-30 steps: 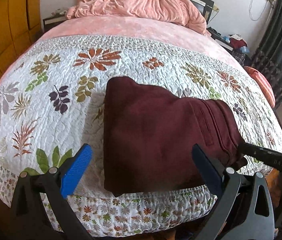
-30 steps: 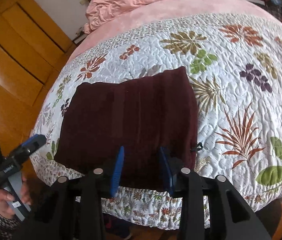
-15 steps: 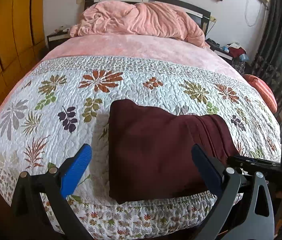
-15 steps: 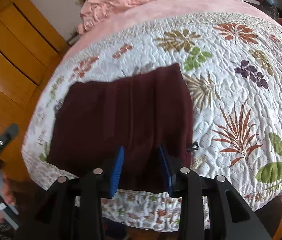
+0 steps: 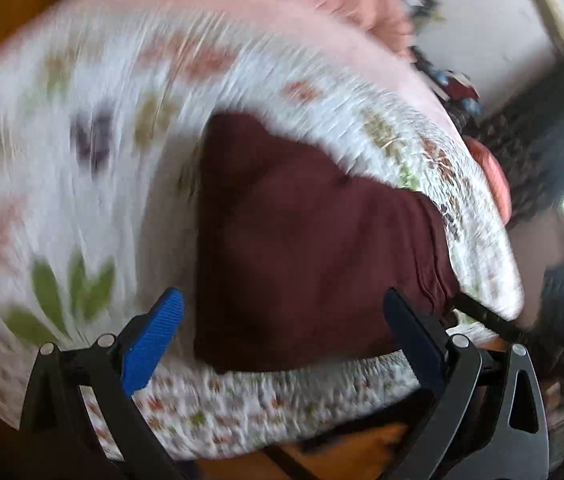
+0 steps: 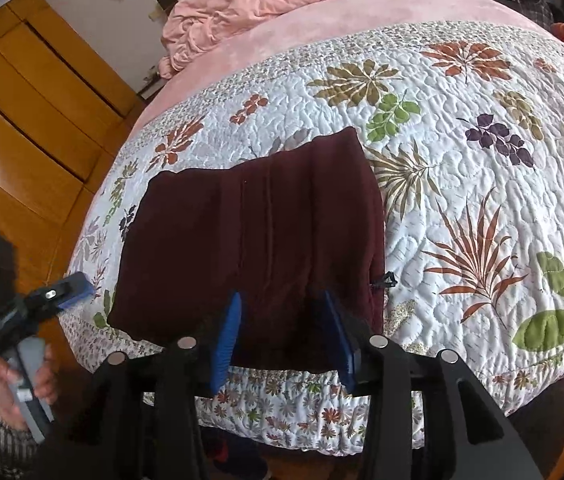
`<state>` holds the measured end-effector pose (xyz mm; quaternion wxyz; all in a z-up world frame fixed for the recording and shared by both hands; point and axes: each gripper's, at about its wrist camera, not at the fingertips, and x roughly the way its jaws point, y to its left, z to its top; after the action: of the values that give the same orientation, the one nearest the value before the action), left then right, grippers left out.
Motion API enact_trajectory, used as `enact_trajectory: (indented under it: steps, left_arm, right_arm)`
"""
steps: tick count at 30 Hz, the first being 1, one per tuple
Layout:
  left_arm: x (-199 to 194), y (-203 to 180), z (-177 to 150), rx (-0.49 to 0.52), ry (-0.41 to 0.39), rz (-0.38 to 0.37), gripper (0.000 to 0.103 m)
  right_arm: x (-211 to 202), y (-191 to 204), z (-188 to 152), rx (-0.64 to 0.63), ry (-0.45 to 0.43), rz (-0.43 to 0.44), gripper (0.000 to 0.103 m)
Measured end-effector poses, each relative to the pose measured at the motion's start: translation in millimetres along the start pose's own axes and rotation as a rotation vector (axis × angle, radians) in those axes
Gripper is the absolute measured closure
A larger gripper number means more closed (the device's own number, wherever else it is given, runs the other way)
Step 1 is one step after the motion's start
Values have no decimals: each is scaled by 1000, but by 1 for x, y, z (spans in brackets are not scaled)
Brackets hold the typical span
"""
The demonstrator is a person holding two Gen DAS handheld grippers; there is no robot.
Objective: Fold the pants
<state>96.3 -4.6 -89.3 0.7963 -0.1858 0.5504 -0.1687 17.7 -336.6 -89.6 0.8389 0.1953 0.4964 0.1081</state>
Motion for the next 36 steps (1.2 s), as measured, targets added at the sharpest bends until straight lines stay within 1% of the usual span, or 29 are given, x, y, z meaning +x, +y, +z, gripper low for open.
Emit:
enact_trajectory:
  steps: [1, 2, 3, 4, 6, 7, 8, 9, 10, 13, 14, 15, 16, 17, 18, 19, 20, 21, 24, 26, 27, 28, 29, 30, 31, 32, 33, 35, 36]
  left_arm:
    - [7, 22, 2, -90, 43, -38, 4]
    - [12, 38, 4, -156, 68, -70, 4]
    - [17, 52, 4, -209, 90, -115, 5]
    - [23, 67, 4, -270, 114, -196, 5]
    - [34, 83, 2, -344, 151, -288, 5]
    - [41, 88, 1, -379, 168, -326, 5]
    - [46, 88, 0, -386, 180, -358, 5]
    - [49, 86, 0, -379, 189, -377, 5]
    - [55, 79, -1, -358, 209, -414, 5]
    - [65, 68, -2, -315, 213, -370, 5]
    - [68, 67, -3, -323, 214, -365, 10]
    - [68, 66, -4, -330, 206, -337, 19]
    - [68, 64, -4, -314, 202, -272, 41]
    - [67, 61, -3, -281, 204, -249, 47]
    - [64, 60, -3, -265, 199, -250, 52]
    - [59, 55, -3, -234, 189, -252, 62]
    - [56, 52, -2, -221, 188, -238, 65]
    - [54, 53, -3, -229, 191, -233, 66]
    - [63, 66, -6, -251, 200, -257, 64]
    - [67, 73, -13, -262, 184, -271, 56]
    - [64, 72, -12, -250, 171, -270, 53]
    - [62, 69, -10, -243, 167, -264, 46]
    - [60, 67, -9, -246, 164, -258, 35]
    - [58, 67, -6, -252, 161, -258, 29]
    - [54, 66, -1, -259, 151, -269, 22]
    - [52, 64, 4, -260, 140, -276, 20]
    - [49, 64, 8, -256, 129, -277, 20]
    - [50, 60, 18, -237, 138, -251, 19]
    - [51, 59, 22, -228, 147, -244, 18]
  right_arm:
    - [0, 0, 0, -1, -2, -1, 58]
    - [-1, -1, -1, -1, -2, -1, 58]
    - [-1, -1, -2, 3, -2, 3, 57]
    - [0, -2, -2, 7, -3, 6, 57]
    - [1, -4, -4, 14, -3, 8, 57]
    - [1, -4, -4, 13, -3, 7, 57]
    - [2, -4, -4, 12, -2, 6, 57]
    - [1, -4, -4, 10, -2, 6, 57]
    - [1, -4, -4, 10, -2, 7, 57]
    - [2, -5, -5, 21, -2, 12, 56]
    - [2, -5, -5, 25, -1, 14, 56]
    - [3, -6, -5, 25, 0, 13, 56]
    - [3, -6, -6, 25, 0, 11, 56]
    - [3, -7, -6, 26, 1, 15, 56]
    - [3, -7, -6, 29, 1, 19, 56]
    - [3, -8, -6, 34, 1, 22, 56]
    - [4, -9, -6, 40, 2, 30, 56]
    - [4, -9, -6, 43, 4, 36, 56]
    - [4, -10, -6, 37, 7, 39, 56]
    - [6, -10, -6, 33, 14, 43, 56]
    - [6, -9, -6, 25, 15, 40, 54]
    - [5, -9, -4, 19, 18, 45, 52]
    - [2, -8, -1, 21, 16, 65, 43]
    - [-1, -9, 1, 29, 7, 79, 32]
    - [-5, -10, 4, 37, -13, 86, 27]
    - [-10, -12, 8, 42, -32, 91, 25]
    - [-14, -16, 13, 50, -46, 103, 25]
    - [-15, -28, 22, 83, -49, 123, 24]
    - [-11, -39, 29, 103, -35, 140, 21]
